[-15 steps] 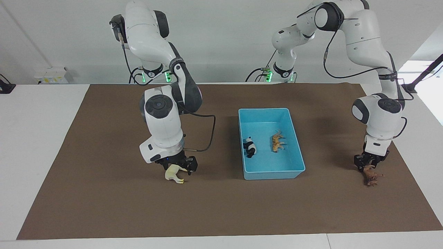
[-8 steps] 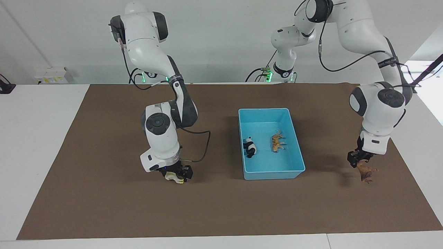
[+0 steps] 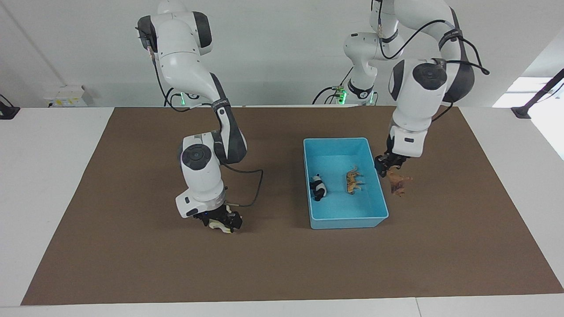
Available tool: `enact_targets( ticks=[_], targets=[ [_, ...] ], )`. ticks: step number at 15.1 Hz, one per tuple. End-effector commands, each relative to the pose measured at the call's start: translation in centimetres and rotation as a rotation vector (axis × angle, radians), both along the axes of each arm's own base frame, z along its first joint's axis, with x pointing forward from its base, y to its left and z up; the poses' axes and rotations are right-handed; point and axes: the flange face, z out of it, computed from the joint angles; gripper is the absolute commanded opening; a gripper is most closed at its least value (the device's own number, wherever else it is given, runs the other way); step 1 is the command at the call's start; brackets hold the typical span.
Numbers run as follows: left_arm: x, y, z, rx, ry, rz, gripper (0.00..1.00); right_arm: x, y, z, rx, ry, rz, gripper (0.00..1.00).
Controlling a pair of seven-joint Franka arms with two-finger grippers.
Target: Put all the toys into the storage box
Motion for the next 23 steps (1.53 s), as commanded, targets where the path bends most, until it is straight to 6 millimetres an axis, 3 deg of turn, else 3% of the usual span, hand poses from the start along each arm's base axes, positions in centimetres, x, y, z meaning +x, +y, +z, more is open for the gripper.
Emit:
enact_targets(
  ticks=[1, 3, 4, 5, 6, 7, 10, 11, 13, 15, 16, 17, 18, 20, 23],
  targets=[
    [-3.6, -1.9, -2.1, -0.048, -0.024, 0.033, 0.31, -1.9, -0.1, -0.8, 0.016, 0.033, 0.001, 1.0],
    [-5.9, -4.7, -3.3, -0.058, -0.037, 0.044, 0.34, -2.1, 0.2, -0.8, 0.024, 0.032, 0.001, 1.0],
    [-6.7, -5.7, -3.3, -0.056, -0.03, 0.04, 0.6, -2.1, 0.3, -0.7, 0.029, 0.022, 0.003, 1.0],
    [-6.9, -6.1, -3.2, -0.054, -0.026, 0.035, 0.98, -2.2, 0.3, -1.1, 0.031, 0.012, 0.002, 0.8],
    [-6.8, -6.2, -3.0, -0.049, -0.016, 0.034, 1.0, -2.5, 0.0, -1.6, 0.031, 0.011, 0.002, 0.12],
    [-6.5, -6.3, -2.3, -0.052, -0.022, 0.035, 1.0, -2.5, 0.0, -1.4, 0.032, 0.007, 0.001, 0.0],
    [-5.4, -5.3, 1.0, -0.049, -0.026, 0.046, 1.0, -2.4, 0.6, -0.9, 0.033, 0.008, 0.012, 0.0],
    [-4.6, -4.0, 2.6, -0.044, -0.02, 0.059, 1.0, -2.4, 0.9, -0.7, 0.033, 0.013, 0.018, 0.0],
    [-3.5, -1.0, 5.6, -0.025, 0.016, 0.016, 1.0, -1.9, 2.8, 1.9, 0.02, 0.038, 0.047, 0.0],
    [-2.7, 3.7, 7.7, -0.035, 0.073, -0.058, 1.0, -1.5, 6.8, 5.9, 0.01, 0.103, 0.071, 0.0],
    [-2.7, 5.6, 9.1, -0.032, 0.097, -0.12, 1.0, -1.1, 8.9, 9.0, 0.005, 0.117, 0.032, 0.0],
    [-2.7, 7.5, 10.5, -0.03, 0.123, -0.177, 1.0, -1.8, 12.8, 11.7, -0.001, 0.126, 0.024, 0.0],
    [-2.4, 10.0, 11.7, -0.037, 0.149, -0.223, 1.0, -3.0, 16.9, 13.1, -0.008, 0.124, 0.026, 0.0],
    [-2.3, 11.2, 13.1, -0.049, 0.187, -0.286, 1.0, -6.2, 24.1, 14.1, 0.022, 0.085, 0.043, 0.0],
    [-2.1, 12.2, 12.2, -0.055, 0.188, -0.291, 1.0, -10.4, 31.2, 14.0, 0.081, 0.031, 0.138, 0.0]
  ],
)
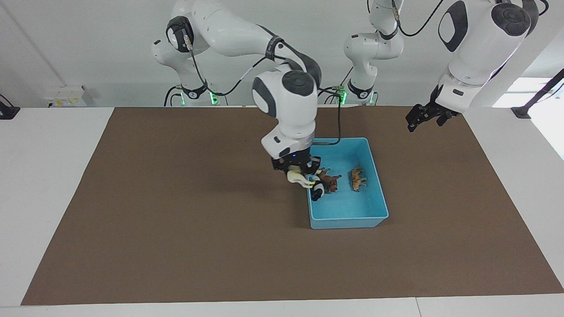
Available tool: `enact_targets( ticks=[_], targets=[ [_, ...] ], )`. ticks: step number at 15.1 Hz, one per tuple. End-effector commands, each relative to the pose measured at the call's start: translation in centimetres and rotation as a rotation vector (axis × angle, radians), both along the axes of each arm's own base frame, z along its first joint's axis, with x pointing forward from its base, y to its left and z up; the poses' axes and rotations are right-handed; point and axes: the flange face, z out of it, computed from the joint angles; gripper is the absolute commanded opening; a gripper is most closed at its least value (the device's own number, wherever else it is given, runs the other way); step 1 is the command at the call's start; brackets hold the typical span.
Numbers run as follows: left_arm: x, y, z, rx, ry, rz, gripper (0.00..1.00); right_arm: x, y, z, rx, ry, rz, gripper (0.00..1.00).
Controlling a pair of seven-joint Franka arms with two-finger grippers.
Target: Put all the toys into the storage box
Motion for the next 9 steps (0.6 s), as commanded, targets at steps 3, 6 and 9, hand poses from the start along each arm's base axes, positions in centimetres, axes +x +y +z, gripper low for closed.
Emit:
enact_targets(
  ticks=[3, 6, 9],
  targets=[
    [-0.4, 0.5, 0.2, -0.018, 0.061, -0.042, 1.0, -2.7, 6.4, -5.0, 0.091, -0.069, 0.066, 0.0],
    [-2.2, 0.8, -0.5, -0.021, 0.104, -0.096, 1.0, -3.4, 6.3, -5.0, 0.086, -0.014, -0.074, 1.0],
    [-3.2, 0.9, -0.3, -0.021, 0.126, -0.108, 1.0, -2.7, 3.9, 0.0, 0.081, 0.009, -0.173, 1.0]
  ],
)
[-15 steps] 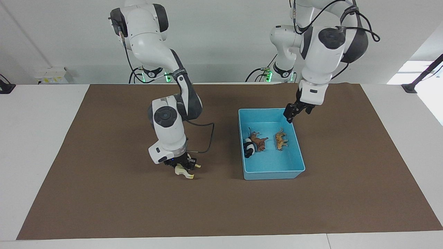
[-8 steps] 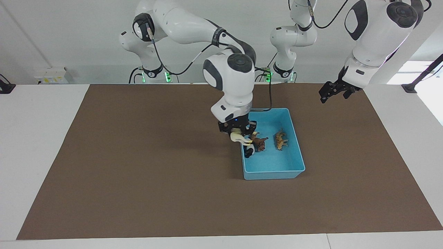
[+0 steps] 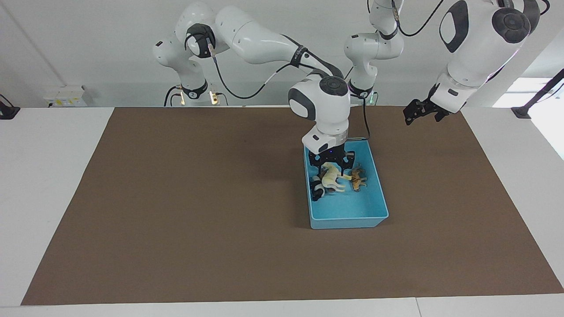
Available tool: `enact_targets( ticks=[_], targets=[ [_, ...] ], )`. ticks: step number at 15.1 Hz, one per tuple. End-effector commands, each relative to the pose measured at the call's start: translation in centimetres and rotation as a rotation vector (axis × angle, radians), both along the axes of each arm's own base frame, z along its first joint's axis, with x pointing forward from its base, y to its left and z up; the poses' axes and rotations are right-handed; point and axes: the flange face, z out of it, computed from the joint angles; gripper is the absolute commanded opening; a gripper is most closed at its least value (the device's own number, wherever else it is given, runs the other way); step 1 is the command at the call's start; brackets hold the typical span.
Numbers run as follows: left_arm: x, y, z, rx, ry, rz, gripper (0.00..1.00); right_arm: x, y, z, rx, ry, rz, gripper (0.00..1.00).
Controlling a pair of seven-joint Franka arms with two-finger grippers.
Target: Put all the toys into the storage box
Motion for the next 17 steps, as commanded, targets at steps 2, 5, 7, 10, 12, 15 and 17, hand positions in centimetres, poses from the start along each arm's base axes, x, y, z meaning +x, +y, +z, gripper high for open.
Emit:
enact_targets(
  ticks=[2, 5, 7, 10, 12, 15, 17],
  targets=[
    [-2.7, 0.5, -0.5, -0.016, 0.034, -0.027, 1.0, 1.6, -7.9, 12.3, 0.036, -0.013, -0.105, 1.0],
    [-2.1, 0.4, -0.3, -0.019, -0.006, -0.028, 1.0, 5.4, -19.6, 18.4, -0.007, -0.071, 0.078, 1.0],
    [-1.6, 0.2, -0.4, -0.022, -0.038, -0.033, 1.0, 8.4, -27.1, 19.4, -0.053, -0.111, 0.242, 1.0],
    [-1.7, -0.1, -0.6, -0.021, -0.035, -0.036, 1.0, 11.4, -37.2, 19.0, -0.109, -0.122, 0.39, 1.0],
    [-1.5, -0.2, -0.3, -0.022, -0.044, -0.04, 1.0, 11.9, -42.5, 18.1, -0.124, -0.1, 0.397, 1.0],
    [-1.5, -0.9, -0.3, -0.022, -0.045, -0.05, 1.0, 11.7, -49.0, 17.2, -0.126, -0.055, 0.313, 1.0],
    [-1.3, -0.5, -0.2, -0.024, -0.057, -0.049, 1.0, 9.0, -50.1, 18.1, -0.11, 0.018, 0.296, 1.0]
  ],
)
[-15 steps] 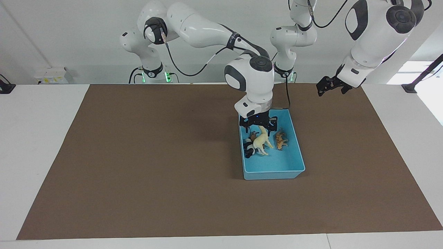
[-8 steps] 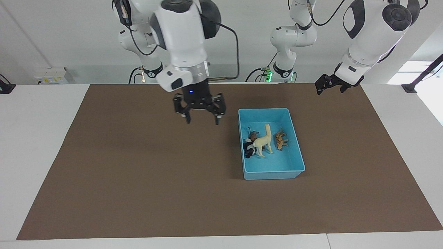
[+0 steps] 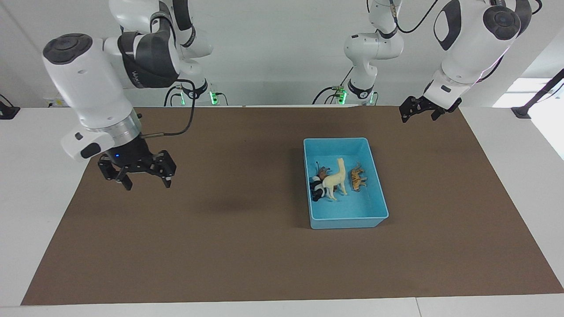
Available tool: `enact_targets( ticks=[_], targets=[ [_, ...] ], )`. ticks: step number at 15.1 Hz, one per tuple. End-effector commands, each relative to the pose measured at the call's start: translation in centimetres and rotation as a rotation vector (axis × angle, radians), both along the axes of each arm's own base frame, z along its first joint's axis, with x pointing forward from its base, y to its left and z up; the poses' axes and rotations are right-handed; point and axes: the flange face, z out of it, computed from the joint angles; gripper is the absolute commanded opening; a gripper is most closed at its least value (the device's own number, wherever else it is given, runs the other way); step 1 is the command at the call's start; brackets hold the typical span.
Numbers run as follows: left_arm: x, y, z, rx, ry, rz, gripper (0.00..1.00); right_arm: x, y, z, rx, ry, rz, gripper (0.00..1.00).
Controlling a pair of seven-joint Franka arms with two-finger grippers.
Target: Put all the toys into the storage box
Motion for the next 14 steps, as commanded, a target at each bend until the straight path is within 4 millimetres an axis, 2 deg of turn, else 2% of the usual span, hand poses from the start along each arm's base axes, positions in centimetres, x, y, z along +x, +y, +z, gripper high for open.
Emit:
enact_targets(
  ticks=[1, 2, 4, 6, 8, 11, 14],
  targets=[
    [0.0, 0.5, 0.9, -0.026, -0.043, -0.006, 1.0, -4.7, -0.8, 2.0, 0.014, 0.076, -0.002, 1.0],
    [0.2, 0.1, 1.8, -0.03, -0.061, -0.015, 1.0, -5.9, -1.3, 2.7, 0.017, 0.093, -0.006, 1.0],
    [0.6, -0.1, 3.0, -0.035, -0.099, -0.022, 1.0, -8.5, -3.5, 4.7, 0.023, 0.131, -0.03, 1.0],
    [1.1, -0.1, 2.9, -0.038, -0.123, -0.025, 1.0, -11.3, -4.2, 6.2, 0.009, 0.163, -0.04, 1.0],
    [1.3, -0.1, 2.7, -0.04, -0.135, -0.037, 1.0, -14.1, -4.7, 6.2, -0.009, 0.176, -0.045, 1.0],
    [1.1, 0.3, 2.7, -0.039, -0.129, -0.033, 1.0, -14.1, -4.9, 4.1, -0.055, 0.102, -0.038, 1.0],
    [1.2, 0.1, 2.7, -0.04, -0.137, -0.031, 1.0, -13.5, -6.3, 3.6, -0.061, 0.072, -0.063, 1.0]
  ],
)
